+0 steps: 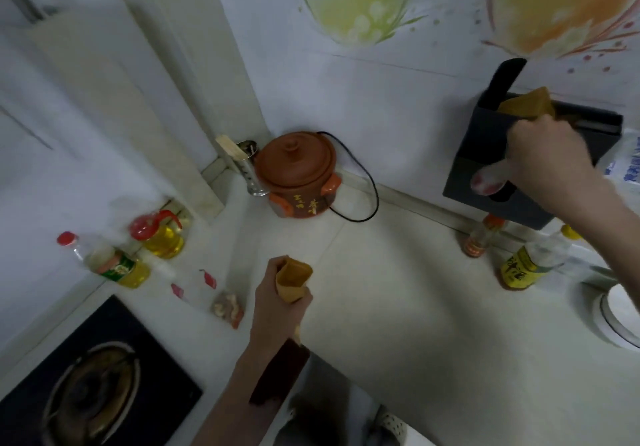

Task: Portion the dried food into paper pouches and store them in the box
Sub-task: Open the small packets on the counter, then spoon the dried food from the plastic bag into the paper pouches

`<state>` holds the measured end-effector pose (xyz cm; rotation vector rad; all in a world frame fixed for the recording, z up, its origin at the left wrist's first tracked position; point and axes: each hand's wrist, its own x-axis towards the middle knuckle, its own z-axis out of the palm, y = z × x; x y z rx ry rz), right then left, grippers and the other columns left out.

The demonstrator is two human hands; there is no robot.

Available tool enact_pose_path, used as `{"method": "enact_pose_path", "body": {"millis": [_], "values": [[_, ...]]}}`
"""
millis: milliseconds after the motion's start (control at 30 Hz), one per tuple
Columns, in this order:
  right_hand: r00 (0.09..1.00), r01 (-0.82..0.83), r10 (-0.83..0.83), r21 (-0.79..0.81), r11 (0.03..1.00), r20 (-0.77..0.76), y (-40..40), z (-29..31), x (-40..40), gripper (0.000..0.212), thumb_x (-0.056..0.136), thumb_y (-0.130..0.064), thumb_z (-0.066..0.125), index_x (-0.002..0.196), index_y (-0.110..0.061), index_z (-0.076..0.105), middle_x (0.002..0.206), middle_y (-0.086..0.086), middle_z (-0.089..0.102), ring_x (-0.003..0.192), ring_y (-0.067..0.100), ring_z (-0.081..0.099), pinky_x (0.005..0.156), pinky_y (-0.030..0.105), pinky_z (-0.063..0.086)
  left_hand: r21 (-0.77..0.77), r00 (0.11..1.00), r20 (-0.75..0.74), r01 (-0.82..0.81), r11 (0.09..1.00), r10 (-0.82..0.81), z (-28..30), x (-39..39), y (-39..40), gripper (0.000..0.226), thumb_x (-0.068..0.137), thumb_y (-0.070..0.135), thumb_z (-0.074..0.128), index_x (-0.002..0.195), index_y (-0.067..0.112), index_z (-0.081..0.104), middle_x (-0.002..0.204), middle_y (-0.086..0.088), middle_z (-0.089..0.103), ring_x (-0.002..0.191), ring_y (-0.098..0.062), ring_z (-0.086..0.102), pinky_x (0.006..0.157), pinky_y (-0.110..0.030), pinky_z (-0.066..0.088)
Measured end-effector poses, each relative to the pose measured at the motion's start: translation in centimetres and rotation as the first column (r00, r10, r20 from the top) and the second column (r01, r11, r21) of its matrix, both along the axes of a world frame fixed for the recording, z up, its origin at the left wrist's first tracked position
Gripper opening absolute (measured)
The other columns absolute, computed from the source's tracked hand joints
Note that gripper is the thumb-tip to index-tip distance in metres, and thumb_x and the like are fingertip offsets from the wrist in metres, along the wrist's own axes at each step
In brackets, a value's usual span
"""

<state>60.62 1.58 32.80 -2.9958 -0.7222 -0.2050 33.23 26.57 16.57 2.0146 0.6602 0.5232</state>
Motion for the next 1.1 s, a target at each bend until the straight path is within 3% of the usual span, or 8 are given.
{"method": "enact_pose_path", "body": {"millis": [67,133,300,433,700,833,967,1100], "values": [[0.988,-0.056,0.070,0.105,0.993,-0.141,2.1,-1.5,-1.7,0.031,0.068,-0.030,0.072,0.065,-0.002,0.059,0.064,0.012,0.054,0.055,0.027,0.053,0.047,0.035,0.046,0.015,0.997,-0.038,-0.070,0.997,0.071,-0.1,-1.7,1.5,0.061,0.071,0.002,0.073,0.097,0.051,0.047,0.085,0.026,0.058,0.075,0.001,0.058,0.063,-0.010,0.045],[0.932,-0.092,0.121,0.098,0.991,-0.342,5.0,-4.5,-3.7,0.022,0.075,-0.021,0.060,0.082,-0.003,0.071,0.080,0.017,0.065,0.072,0.033,0.062,0.064,0.040,0.054,-0.039,0.989,-0.053,-0.138,0.990,0.135,-0.4,-3.3,2.9,0.059,0.073,0.004,0.072,0.097,0.052,0.048,0.086,0.022,0.061,0.078,0.001,0.060,0.063,-0.009,0.045],[0.778,-0.220,0.181,0.008,0.975,-0.601,11.6,-14.5,-12.6,0.025,0.084,-0.017,0.054,0.103,-0.009,0.067,0.108,0.016,0.063,0.101,0.031,0.060,0.081,0.033,0.048,-0.141,0.965,-0.102,-0.255,0.957,0.242,-2.4,-8.8,6.2,0.052,0.073,0.000,0.071,0.105,0.036,0.053,0.091,0.006,0.065,0.084,-0.008,0.062,0.076,-0.024,0.050],[0.649,-0.368,0.223,-0.045,0.929,-0.727,16.0,-18.0,-19.4,0.030,0.087,-0.022,0.049,0.109,-0.008,0.064,0.113,0.017,0.059,0.105,0.032,0.058,0.083,0.032,0.046,-0.155,0.937,-0.121,-0.344,0.926,0.328,-3.8,-13.9,9.4,0.055,0.072,-0.002,0.070,0.099,0.043,0.052,0.083,0.009,0.064,0.073,-0.007,0.062,0.060,-0.014,0.049],[0.688,-0.644,0.580,0.002,0.765,-0.437,31.9,-13.1,-21.7,0.029,0.085,-0.018,0.047,0.110,-0.012,0.061,0.105,0.012,0.059,0.096,0.030,0.059,0.073,0.031,0.039,-0.339,0.887,-0.194,-0.461,0.820,0.419,-6.7,-20.1,17.0,0.053,0.080,-0.003,0.068,0.122,0.023,0.048,0.101,0.002,0.061,0.088,-0.010,0.060,0.067,-0.019,0.044],[0.652,-0.753,0.705,-0.128,0.646,-0.279,37.6,-12.3,-23.7,0.026,0.087,-0.022,0.047,0.106,-0.008,0.061,0.106,0.013,0.061,0.096,0.032,0.059,0.070,0.031,0.035,-0.348,0.893,-0.226,-0.447,0.824,0.389,-8.4,-20.8,19.8,0.051,0.079,-0.002,0.068,0.120,0.021,0.049,0.100,0.001,0.062,0.087,-0.009,0.060,0.067,-0.019,0.044],[0.582,-0.811,0.765,-0.259,0.524,-0.275,41.0,-12.5,-25.8,0.022,0.091,-0.022,0.051,0.103,-0.008,0.062,0.108,0.012,0.061,0.098,0.031,0.061,0.066,0.031,0.033,-0.392,0.883,-0.292,-0.462,0.795,0.368,-9.5,-20.2,21.1,0.046,0.076,0.001,0.066,0.103,0.035,0.052,0.090,0.005,0.062,0.075,-0.003,0.059,0.060,-0.017,0.045],[0.558,-0.825,0.741,-0.346,0.447,-0.372,44.3,-14.2,-27.1,0.025,0.093,-0.011,0.052,0.116,-0.008,0.058,0.121,0.011,0.056,0.111,0.030,0.057,0.077,0.032,0.043,-0.426,0.911,-0.294,-0.394,0.814,0.287,-10.3,-17.8,22.1,0.046,0.072,0.002,0.067,0.110,0.025,0.054,0.094,0.000,0.062,0.084,-0.014,0.061,0.064,-0.020,0.048]]}}
